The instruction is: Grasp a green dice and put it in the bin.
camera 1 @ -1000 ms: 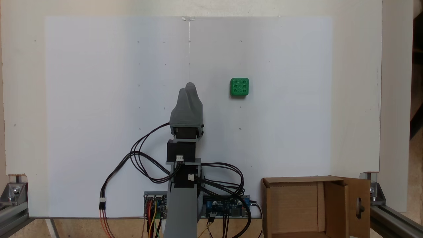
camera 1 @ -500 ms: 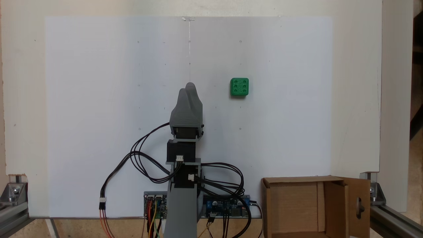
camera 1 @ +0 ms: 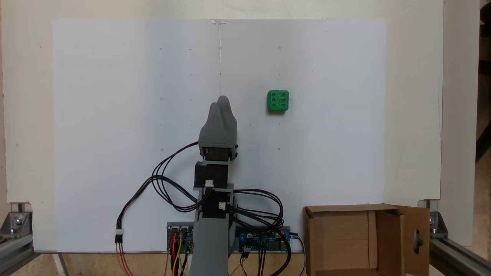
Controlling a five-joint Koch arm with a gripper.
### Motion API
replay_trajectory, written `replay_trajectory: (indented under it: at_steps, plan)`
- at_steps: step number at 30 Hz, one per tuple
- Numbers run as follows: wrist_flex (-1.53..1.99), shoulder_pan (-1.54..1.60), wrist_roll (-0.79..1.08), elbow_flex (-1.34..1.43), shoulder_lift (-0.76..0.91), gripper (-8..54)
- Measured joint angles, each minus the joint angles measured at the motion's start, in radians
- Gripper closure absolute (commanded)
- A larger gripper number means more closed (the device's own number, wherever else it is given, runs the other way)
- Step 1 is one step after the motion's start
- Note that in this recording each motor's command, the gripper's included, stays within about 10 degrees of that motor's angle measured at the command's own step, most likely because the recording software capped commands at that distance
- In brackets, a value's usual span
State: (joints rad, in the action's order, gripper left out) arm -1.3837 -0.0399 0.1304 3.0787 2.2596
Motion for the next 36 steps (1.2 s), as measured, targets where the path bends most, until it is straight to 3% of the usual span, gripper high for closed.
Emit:
replay_trajectory:
  at_steps: [8, 16, 23, 31, 36]
  plan:
    - [0.143, -0.003, 0.0, -0.06, 0.0, 3.2]
    - [0.683, -0.02, 0.0, -0.341, -0.002, 3.1]
    - [1.144, -0.064, 0.0, -0.413, 0.0, 1.7]
    - [1.655, -0.101, 0.0, -0.784, -0.009, 1.7]
    - [1.973, -0.156, -0.021, -0.994, -0.112, 1.7]
